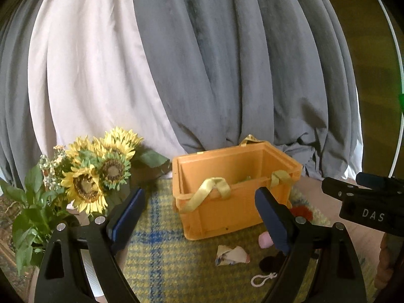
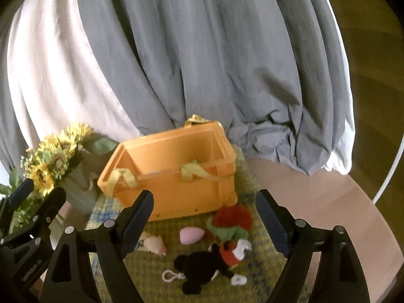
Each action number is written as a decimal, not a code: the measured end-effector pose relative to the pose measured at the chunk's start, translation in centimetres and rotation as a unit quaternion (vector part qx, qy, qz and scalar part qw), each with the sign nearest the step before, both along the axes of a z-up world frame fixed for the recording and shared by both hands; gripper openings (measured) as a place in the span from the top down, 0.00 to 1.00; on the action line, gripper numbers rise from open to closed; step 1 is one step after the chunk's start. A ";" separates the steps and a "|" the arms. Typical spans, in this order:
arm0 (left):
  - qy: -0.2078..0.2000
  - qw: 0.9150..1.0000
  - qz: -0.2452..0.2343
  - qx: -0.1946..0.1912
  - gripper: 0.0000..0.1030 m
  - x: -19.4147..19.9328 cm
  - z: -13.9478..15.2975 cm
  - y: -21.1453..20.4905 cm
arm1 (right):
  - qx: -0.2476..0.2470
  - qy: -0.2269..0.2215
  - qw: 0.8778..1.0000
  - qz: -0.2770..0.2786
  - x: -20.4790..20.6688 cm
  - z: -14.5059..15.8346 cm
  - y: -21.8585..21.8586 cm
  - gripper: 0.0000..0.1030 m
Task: Organize soft objects
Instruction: 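Withdraw both tools from the crate toward the remaining items on the runner, then grasp the folded cloth with the left gripper while the right gripper grasps the black plush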
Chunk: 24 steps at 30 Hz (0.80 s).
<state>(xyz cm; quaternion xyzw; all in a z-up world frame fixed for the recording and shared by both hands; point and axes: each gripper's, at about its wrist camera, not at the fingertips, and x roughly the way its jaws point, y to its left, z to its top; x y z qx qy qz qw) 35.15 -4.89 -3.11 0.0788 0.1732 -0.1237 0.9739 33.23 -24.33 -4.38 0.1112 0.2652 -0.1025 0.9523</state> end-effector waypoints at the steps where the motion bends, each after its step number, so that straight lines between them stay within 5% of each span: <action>1: 0.000 1.000 -0.001 0.001 0.14 -0.2 -0.3 0.1 | 0.003 0.005 1.000 -0.001 -0.1 -0.3 0.1 0.18; 24: 0.041 0.998 -0.026 0.038 0.14 -0.8 -5.1 0.6 | 0.056 0.060 0.996 -0.015 -2.4 -5.9 1.3 0.18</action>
